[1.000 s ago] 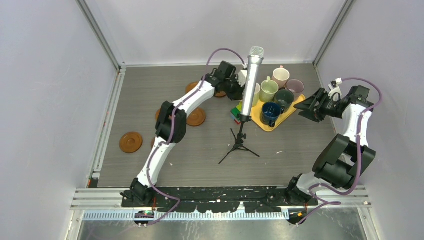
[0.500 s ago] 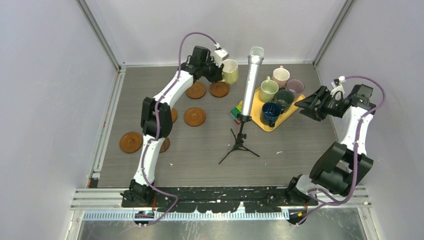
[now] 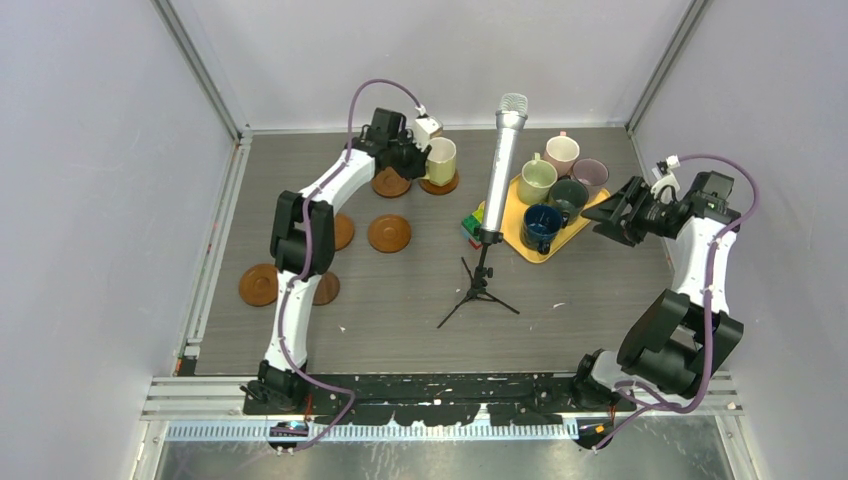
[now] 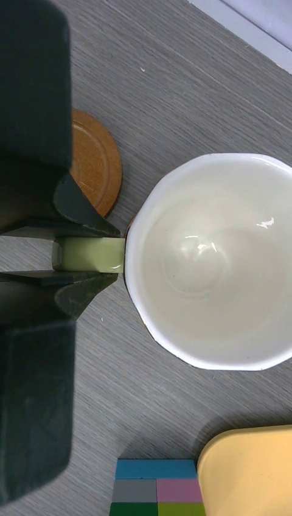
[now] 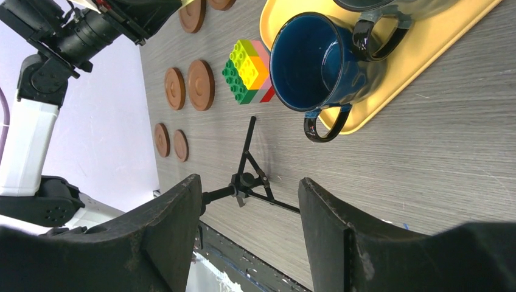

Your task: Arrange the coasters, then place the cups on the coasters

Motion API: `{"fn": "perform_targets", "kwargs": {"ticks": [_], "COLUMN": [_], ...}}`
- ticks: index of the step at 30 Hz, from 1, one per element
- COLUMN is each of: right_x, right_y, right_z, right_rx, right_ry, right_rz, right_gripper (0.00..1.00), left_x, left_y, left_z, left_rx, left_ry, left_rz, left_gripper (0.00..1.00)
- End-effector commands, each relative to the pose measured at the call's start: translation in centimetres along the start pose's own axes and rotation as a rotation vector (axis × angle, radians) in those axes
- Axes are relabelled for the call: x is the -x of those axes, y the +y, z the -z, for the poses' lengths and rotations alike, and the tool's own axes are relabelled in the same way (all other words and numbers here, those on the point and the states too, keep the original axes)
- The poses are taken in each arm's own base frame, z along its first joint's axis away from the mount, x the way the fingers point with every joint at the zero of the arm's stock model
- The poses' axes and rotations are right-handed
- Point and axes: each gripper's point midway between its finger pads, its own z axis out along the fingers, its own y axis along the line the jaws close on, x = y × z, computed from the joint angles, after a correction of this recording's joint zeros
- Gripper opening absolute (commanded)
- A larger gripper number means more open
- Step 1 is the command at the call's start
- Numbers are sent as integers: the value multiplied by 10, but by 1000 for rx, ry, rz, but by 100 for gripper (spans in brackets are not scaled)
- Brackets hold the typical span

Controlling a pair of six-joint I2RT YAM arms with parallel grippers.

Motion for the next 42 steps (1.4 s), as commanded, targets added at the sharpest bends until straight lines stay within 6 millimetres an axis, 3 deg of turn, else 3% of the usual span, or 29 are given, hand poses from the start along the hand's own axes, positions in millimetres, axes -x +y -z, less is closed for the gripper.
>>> {"fn": "perform_targets", "kwargs": {"ticks": [1, 17, 36, 42], "right_x": [6, 5, 6, 6], "right_y": [2, 2, 1, 1], "right_z": [-1, -6, -7, -7], "right_rx": [2, 11, 11, 12], "right_ry": [-18, 0, 4, 4], "right_rz": [40, 42, 36, 34], "right_gripper": [64, 64, 64, 64], "left_x": [90, 74, 55, 45], "left_y": [11, 21, 15, 16], "left_z": [46, 33, 16, 13], "left_rx": [70, 101, 59, 60], "left_ry": [-236, -187, -148, -116], "left_rz": [-146, -142, -63, -63], "left_gripper": [0, 0, 3, 21]}}
